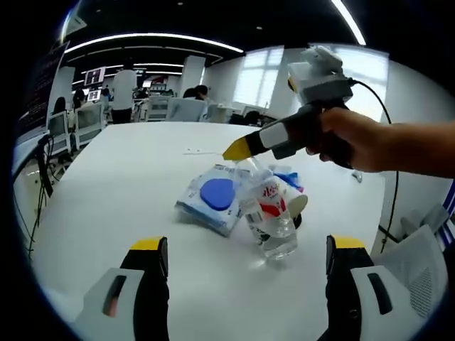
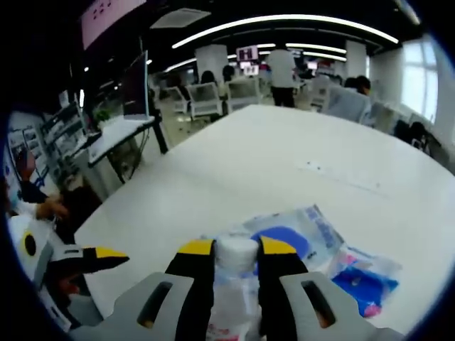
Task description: Arrange the tabletop items into an orderly group along one side of the table until the central work area is clear of visible clutter.
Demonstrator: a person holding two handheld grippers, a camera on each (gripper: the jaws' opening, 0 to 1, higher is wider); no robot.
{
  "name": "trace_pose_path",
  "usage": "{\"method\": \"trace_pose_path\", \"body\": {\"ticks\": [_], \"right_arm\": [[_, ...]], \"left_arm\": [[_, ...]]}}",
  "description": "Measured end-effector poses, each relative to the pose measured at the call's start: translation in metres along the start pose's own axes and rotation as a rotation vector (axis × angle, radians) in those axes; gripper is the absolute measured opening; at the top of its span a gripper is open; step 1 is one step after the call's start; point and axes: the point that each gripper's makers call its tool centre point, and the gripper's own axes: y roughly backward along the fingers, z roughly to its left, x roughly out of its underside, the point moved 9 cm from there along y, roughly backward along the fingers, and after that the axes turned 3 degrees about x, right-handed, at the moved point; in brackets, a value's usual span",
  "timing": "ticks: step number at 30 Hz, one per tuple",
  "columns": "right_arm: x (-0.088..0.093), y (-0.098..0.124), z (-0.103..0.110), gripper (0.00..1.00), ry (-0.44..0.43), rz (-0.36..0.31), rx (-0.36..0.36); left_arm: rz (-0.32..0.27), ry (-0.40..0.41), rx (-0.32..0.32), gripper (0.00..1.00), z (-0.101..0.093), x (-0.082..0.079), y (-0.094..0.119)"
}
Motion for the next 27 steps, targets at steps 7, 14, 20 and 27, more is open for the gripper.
{"method": "trace_pose_path", "body": {"ticks": [7,14,20,27], "right_arm": [[-0.001,0.011,0.012,0.19,0.021,-0.050,0.001],[0.003,0.028,0.021,0.18,0.036,-0.102,0.004],[0.010,0.045,0.031,0.18,0.073,-0.134,0.012],[0.020,0.065,0.035,0.18,0.067,-0.150,0.015]], "left_arm": [[0.021,-0.025,0.004,0.92,-0.001,0.005,-0.003],[0.022,-0.018,0.016,0.91,-0.003,0.006,-0.009],[0.037,-0.055,0.030,0.89,-0.006,0.006,-0.021],[0.030,-0.071,0.061,0.83,-0.012,0.003,-0.032]]}}
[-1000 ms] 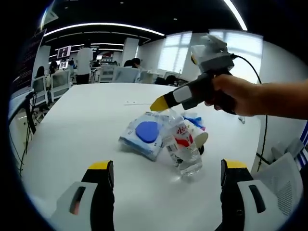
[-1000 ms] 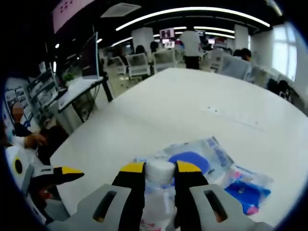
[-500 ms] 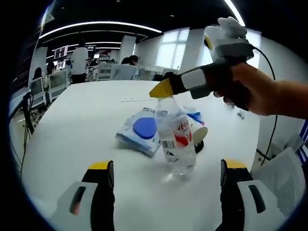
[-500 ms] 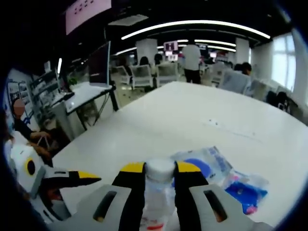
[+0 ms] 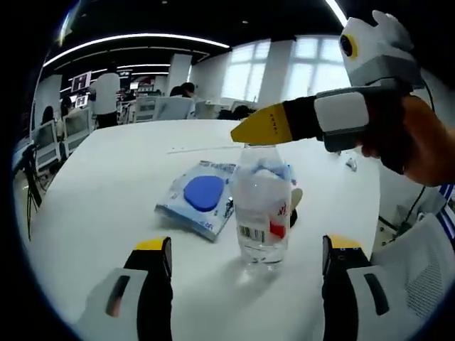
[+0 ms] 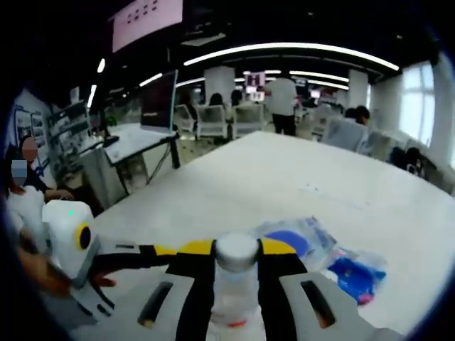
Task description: Arrange the tabletop items into an orderly group along one side of the table until the central work area is clear of visible clutter.
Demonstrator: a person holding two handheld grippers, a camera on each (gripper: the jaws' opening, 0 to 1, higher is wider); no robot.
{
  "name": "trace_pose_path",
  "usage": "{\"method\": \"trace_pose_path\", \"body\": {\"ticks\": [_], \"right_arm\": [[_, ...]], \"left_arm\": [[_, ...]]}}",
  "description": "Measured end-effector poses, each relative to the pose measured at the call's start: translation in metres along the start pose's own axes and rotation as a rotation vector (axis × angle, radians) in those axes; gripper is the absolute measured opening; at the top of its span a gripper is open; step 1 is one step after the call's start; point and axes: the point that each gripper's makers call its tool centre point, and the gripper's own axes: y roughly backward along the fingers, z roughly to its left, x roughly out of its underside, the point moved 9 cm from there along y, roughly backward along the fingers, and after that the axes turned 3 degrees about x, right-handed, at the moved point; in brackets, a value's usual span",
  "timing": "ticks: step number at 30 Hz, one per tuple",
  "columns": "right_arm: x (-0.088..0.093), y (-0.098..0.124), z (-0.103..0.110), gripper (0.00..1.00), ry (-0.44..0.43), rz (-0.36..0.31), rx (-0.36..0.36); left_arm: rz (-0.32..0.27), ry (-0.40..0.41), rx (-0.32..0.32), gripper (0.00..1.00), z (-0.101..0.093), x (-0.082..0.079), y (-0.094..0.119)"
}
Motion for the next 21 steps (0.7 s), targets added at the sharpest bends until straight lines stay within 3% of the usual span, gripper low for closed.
{"method": "trace_pose_path", "body": {"ticks": [1,3,11,21], "right_arm": [[0.001,0.002,0.001,0.18,0.005,0.001,0.001],[0.003,0.009,0.001,0.18,0.017,0.002,-0.001],[0.007,0.019,0.000,0.18,0.008,0.013,-0.006],[0.010,0.026,0.005,0.18,0.030,0.022,-0.020]], "left_arm": [[-0.002,-0.014,0.022,0.76,-0.002,0.000,-0.002],[-0.008,-0.034,0.030,0.70,-0.004,-0.001,-0.005],[-0.004,-0.028,0.059,0.71,-0.009,0.003,-0.017],[0.003,-0.050,0.092,0.57,-0.013,0.007,-0.026]]}}
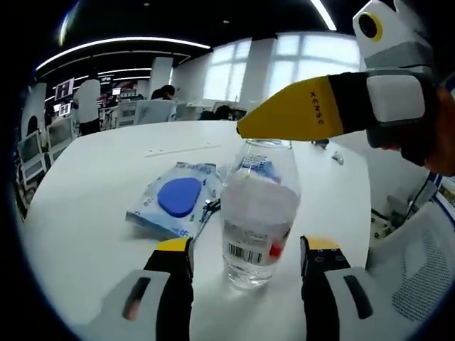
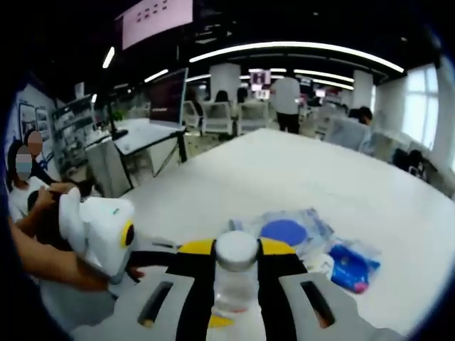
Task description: Arrange the tabletop items into an orderly group along one side of the table until the central work area is clear of visible clutter.
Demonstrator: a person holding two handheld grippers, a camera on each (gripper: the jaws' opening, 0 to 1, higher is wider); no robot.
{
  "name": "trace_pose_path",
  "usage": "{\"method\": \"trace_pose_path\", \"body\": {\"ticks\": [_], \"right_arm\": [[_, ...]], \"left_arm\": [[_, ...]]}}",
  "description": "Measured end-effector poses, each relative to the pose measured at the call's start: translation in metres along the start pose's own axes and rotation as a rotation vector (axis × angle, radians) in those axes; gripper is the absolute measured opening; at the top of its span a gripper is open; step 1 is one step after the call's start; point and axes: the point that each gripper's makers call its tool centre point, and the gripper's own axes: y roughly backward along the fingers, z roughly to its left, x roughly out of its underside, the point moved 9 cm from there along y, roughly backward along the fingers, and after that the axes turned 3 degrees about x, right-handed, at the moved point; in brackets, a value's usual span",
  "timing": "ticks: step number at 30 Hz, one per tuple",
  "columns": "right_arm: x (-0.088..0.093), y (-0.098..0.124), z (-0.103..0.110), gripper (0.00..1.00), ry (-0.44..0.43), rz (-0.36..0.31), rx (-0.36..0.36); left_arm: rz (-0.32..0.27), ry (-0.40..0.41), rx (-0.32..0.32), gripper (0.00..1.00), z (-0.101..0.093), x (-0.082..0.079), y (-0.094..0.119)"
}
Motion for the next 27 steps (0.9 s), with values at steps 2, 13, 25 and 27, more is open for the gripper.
{"method": "trace_pose_path", "body": {"ticks": [2,13,25,27], "right_arm": [[0.0003,0.0006,-0.0002,0.18,-0.005,0.000,0.000],[0.0032,0.0047,0.0023,0.18,-0.029,-0.003,-0.008],[0.0037,0.0039,0.0026,0.20,-0.032,-0.013,-0.061],[0.0030,0.0041,0.0019,0.20,-0.033,-0.015,-0.074]], "left_arm": [[0.005,-0.021,0.000,0.54,-0.0008,-0.0005,-0.0012],[0.011,-0.083,0.012,0.36,-0.0028,-0.0025,-0.0040],[0.019,-0.114,0.030,0.36,0.0008,-0.0025,-0.0023],[0.027,-0.130,0.049,0.36,0.0018,-0.0030,-0.0023]]}}
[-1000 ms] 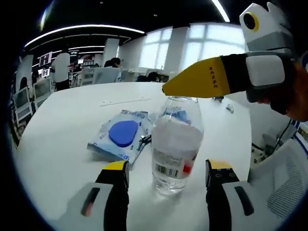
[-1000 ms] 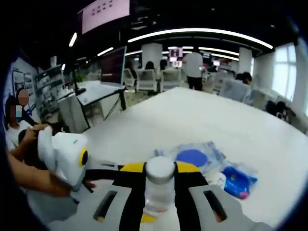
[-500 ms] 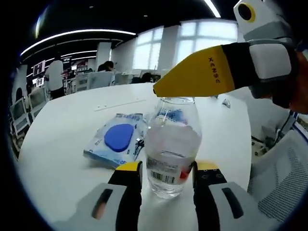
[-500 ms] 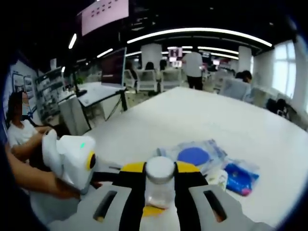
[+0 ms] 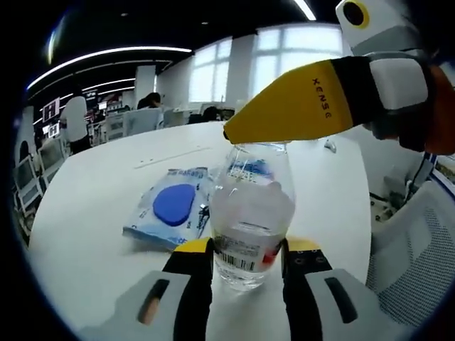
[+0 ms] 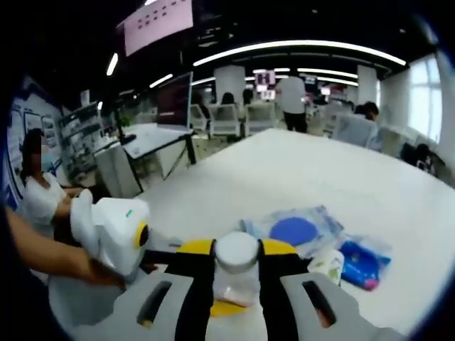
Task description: Arrange the tabletop items into an orderly group along one side of the table until the central work area is clear of visible clutter.
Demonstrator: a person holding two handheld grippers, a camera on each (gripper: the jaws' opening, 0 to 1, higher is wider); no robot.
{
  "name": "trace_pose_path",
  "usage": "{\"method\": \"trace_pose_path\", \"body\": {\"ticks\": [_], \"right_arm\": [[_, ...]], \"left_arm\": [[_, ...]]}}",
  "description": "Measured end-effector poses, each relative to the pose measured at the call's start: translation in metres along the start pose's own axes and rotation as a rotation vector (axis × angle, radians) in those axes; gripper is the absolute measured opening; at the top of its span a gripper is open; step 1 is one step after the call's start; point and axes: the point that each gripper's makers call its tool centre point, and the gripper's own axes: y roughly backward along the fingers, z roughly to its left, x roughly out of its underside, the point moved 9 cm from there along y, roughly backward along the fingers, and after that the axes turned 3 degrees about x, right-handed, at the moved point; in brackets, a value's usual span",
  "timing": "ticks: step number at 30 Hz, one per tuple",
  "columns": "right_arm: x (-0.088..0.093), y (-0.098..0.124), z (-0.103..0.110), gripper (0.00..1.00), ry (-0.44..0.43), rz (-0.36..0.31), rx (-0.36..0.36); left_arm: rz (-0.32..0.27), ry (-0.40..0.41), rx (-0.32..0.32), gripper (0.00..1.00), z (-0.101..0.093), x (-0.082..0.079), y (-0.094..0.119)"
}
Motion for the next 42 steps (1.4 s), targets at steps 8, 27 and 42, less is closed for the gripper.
{"method": "trace_pose_path", "body": {"ticks": [8,27,42], "right_arm": [[-0.002,0.013,-0.010,0.29,0.035,-0.106,-0.053],[0.043,0.022,-0.034,0.40,0.007,-0.028,-0.175],[0.058,-0.013,-0.036,0.51,0.027,0.045,-0.263]], "left_arm": [[0.023,-0.035,0.057,0.36,0.006,-0.002,0.001],[0.109,-0.154,0.142,0.38,0.018,-0.003,0.002],[0.014,0.022,-0.029,0.52,0.027,0.008,0.051]]}}
